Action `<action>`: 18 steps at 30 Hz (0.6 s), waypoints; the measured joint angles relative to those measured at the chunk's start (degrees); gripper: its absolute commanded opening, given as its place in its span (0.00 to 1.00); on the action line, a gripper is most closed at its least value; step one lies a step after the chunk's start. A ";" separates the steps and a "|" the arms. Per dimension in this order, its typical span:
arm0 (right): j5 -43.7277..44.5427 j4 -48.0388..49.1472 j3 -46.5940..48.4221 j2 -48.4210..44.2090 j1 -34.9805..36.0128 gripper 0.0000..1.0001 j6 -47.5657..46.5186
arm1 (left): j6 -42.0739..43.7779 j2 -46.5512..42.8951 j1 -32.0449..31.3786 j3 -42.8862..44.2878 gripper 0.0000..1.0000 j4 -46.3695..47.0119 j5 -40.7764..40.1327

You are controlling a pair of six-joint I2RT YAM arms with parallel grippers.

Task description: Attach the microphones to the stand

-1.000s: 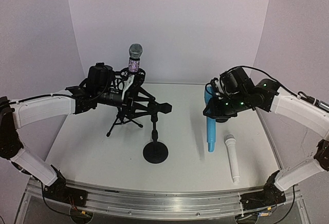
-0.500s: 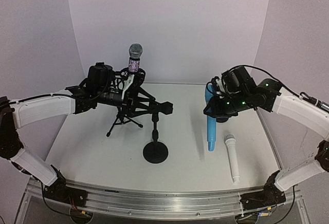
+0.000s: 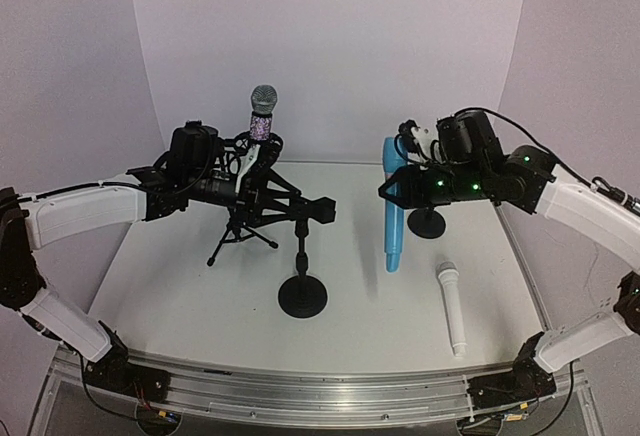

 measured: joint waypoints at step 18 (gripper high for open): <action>-10.55 29.95 -5.16 -2.85 6.57 0.00 -21.99 | -1.45 0.02 1.01 -0.07 0.00 0.10 1.59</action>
